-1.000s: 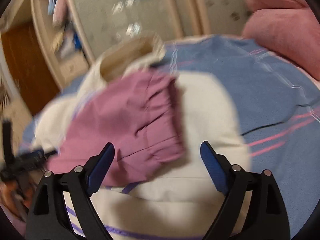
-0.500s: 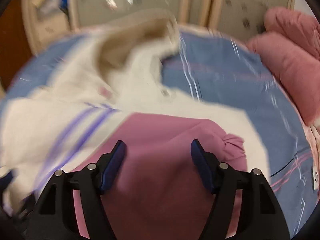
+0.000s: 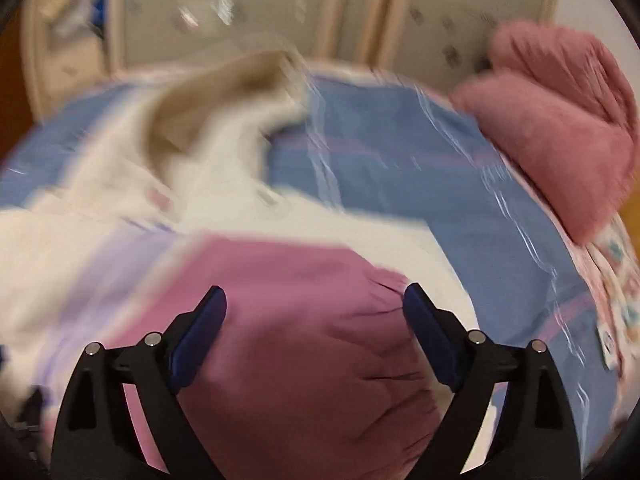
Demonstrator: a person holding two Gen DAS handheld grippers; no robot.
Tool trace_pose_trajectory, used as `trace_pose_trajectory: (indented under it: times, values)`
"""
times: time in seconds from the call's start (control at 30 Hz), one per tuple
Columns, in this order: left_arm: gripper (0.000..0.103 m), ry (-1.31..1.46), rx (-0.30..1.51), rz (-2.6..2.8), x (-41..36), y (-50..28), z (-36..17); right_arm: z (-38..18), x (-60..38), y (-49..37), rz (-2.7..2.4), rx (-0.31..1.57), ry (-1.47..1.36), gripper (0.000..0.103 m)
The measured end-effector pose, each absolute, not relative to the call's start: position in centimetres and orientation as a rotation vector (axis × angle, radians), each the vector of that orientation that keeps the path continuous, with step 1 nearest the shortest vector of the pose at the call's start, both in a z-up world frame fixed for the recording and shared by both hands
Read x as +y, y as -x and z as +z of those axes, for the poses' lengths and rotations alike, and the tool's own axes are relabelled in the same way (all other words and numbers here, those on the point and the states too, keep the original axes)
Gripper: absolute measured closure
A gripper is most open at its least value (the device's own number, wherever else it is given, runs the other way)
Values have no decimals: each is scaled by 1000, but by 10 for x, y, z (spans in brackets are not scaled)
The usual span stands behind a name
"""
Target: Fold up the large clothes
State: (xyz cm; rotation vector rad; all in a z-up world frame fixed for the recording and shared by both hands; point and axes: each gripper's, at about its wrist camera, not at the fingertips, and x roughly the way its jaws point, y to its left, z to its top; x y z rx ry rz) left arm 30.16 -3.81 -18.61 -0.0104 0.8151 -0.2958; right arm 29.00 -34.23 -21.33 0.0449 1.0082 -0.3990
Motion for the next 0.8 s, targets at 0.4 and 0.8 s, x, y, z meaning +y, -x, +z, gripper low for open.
trace_pose_trajectory:
  times: [0.4, 0.8]
  values:
    - [2, 17, 812, -295, -38, -301, -187, -110, -328, -342, -176, 729, -133, 4]
    - [2, 18, 805, -294, -39, -300, -188, -133, -327, -516, -211, 803, -362, 4]
